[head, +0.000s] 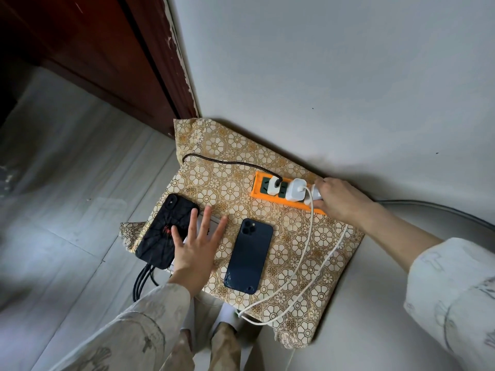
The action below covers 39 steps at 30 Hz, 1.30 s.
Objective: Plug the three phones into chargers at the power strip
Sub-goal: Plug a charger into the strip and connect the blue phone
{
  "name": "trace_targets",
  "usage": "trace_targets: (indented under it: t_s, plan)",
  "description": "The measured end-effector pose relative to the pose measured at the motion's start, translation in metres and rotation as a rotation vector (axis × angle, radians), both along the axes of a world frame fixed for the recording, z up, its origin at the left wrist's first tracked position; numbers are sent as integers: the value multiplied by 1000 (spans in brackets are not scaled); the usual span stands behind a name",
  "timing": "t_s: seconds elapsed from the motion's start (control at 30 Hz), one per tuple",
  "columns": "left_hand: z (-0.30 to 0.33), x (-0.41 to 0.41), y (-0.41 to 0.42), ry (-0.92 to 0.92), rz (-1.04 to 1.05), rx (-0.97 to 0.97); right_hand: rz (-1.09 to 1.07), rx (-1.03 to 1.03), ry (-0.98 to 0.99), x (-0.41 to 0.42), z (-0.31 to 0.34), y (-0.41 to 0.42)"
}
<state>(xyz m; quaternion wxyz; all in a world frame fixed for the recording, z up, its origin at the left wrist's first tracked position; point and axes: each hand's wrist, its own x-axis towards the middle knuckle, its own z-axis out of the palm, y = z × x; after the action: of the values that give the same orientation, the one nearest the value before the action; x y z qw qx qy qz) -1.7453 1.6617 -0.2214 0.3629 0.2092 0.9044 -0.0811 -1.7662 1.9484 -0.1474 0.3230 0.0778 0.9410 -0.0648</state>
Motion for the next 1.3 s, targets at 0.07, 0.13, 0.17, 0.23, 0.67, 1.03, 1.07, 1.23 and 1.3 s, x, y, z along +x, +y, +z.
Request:
trace_targets:
  t_s: [0.07, 0.13, 0.17, 0.23, 0.67, 1.03, 1.07, 1.23, 1.3]
  plan:
    - [1, -2, 0, -14, 7, 8, 17, 4, -14, -2, 0, 0]
    - [3, -4, 0, -27, 5, 23, 20, 7, -18, -3, 2, -1]
    - [3, -4, 0, -27, 0, 27, 11, 5, -11, -3, 2, -2]
    - [4, -3, -1, -16, -1, 25, -7, 13, 17, -1, 2, -3]
    - [-1, -2, -5, -12, -12, 90, -1086, -426, 412, 73, -11, -34]
    - [6, -2, -7, -50, -33, 177, -1576, -867, 19, 196, -43, -147]
    - [9, 4, -6, -59, -26, 209, -1574, -851, 5, 199, -43, -153]
    - [25, 69, -12, -173, 15, 429, -1493, -710, 116, 202, -17, -162]
    - [35, 98, -22, -267, 95, 525, -1554, -784, 130, 203, 0, -160]
